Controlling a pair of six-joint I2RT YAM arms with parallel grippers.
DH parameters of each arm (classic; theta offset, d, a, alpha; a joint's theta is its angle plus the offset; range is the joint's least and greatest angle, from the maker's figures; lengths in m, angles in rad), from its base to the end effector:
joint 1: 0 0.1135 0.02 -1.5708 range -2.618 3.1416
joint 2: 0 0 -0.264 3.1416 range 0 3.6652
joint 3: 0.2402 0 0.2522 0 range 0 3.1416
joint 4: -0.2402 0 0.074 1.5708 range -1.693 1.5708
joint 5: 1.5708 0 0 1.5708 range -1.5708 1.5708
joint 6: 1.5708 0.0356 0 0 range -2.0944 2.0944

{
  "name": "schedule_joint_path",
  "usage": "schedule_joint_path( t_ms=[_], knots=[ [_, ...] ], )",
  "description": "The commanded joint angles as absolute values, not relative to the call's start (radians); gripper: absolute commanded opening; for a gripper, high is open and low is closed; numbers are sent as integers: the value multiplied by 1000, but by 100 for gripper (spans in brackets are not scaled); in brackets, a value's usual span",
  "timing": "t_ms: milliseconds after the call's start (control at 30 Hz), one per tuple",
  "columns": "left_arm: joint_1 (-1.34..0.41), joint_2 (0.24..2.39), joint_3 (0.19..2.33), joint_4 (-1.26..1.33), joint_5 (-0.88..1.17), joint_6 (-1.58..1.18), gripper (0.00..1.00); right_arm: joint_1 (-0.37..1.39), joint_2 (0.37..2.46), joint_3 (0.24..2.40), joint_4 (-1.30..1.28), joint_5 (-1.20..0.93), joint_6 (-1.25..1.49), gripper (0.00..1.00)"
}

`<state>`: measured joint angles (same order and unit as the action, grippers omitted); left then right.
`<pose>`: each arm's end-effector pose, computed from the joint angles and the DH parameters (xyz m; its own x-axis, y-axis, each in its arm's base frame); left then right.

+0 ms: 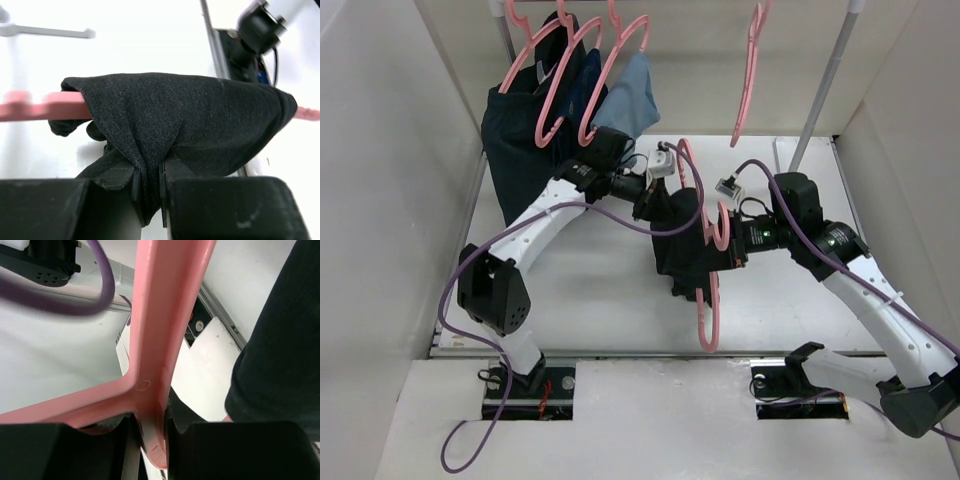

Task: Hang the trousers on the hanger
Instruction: Place the hanger at the clothesline.

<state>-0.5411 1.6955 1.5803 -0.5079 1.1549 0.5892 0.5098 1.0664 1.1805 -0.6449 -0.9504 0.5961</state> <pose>0.3045 -0.2210 0.3553 0.0536 0.2297 -0.9718 0.9803 -0.1972 0.0075 0.1697 0.1281 0.3842 -0.8688 -0.1118 -0.4824 -0.4935 0.2752 0.8250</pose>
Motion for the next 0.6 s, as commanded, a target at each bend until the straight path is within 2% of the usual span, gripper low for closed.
schedule_joint_path(
  t_ms=[0,33,233,267,300,333,400,567],
  knots=[
    [-505,1667,1611,-258,1180,399,0,508,1035,1198,-614,-1005,606,0],
    [-505,1667,1611,-258,1180,399,0,508,1035,1198,-614,-996,606,0],
    [-569,1689,1687,-678,1105,878,0,508,1035,1239,-603,-966,636,0],
    [-580,1689,1672,-707,1060,897,36,508,1046,1239,-603,-966,646,0],
    [-580,1689,1672,-734,1045,897,57,508,1046,1262,-603,-957,646,0],
    [-580,1689,1663,-748,1045,897,73,508,1058,1273,-603,-944,661,0],
    [-559,1680,1663,-770,1054,878,100,508,1058,1296,-594,-917,673,0],
    [-422,1516,1640,-804,1141,867,98,526,1068,1345,-525,-841,776,0]
  ],
)
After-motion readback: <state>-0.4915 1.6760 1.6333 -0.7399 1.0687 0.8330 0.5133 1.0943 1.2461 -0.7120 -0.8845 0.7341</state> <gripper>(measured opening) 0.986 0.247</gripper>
